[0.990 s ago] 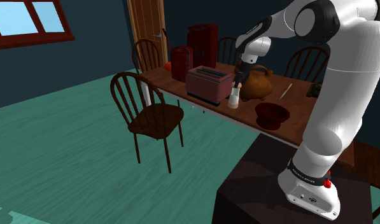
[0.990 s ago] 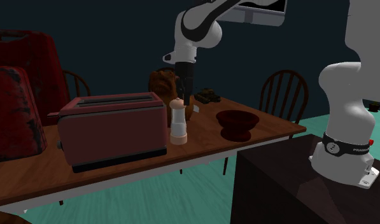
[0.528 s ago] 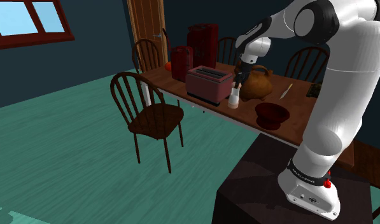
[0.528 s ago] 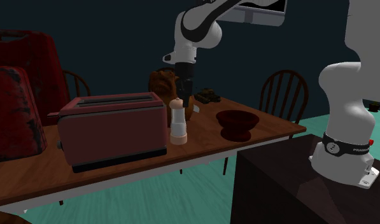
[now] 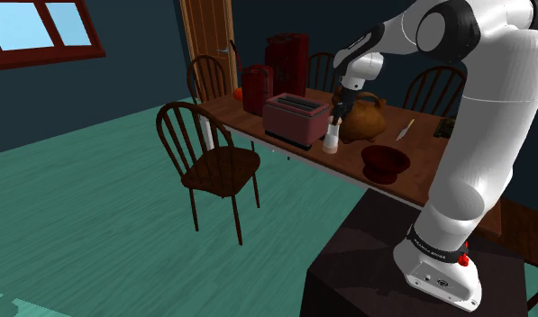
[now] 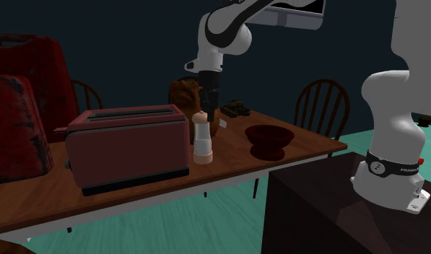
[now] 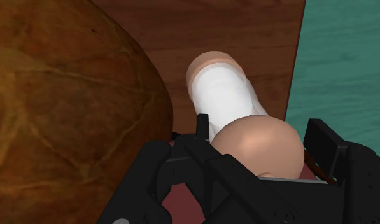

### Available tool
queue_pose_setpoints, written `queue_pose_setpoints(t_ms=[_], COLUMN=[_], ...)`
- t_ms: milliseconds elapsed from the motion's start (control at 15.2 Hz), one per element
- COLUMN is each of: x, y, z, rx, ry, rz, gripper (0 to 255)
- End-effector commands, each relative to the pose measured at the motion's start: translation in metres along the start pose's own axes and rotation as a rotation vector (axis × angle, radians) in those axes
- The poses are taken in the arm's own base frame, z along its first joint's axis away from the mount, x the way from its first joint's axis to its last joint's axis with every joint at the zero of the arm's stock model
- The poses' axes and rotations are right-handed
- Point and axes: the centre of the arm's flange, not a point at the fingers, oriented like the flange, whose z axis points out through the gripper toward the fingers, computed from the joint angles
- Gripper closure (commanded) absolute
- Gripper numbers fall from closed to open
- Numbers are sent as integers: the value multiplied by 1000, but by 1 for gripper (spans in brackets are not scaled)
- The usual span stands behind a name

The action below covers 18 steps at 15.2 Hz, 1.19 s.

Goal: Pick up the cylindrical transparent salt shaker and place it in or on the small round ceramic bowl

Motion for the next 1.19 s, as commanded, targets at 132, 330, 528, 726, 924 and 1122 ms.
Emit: queue_pose_setpoints(t_ms=[132,330,528,726,924,1122], x=[1,3,4,6,8,9], y=[-2,-4,-7,-9,-12,-14], z=[-10,-26,-41,-57,-72,-88], rx=[0,0,0,0,0,0], ry=[-1,-1,-1,-1,-1,-1], rz=[0,0,0,0,0,0], gripper=[255,255,255,255,255,255])
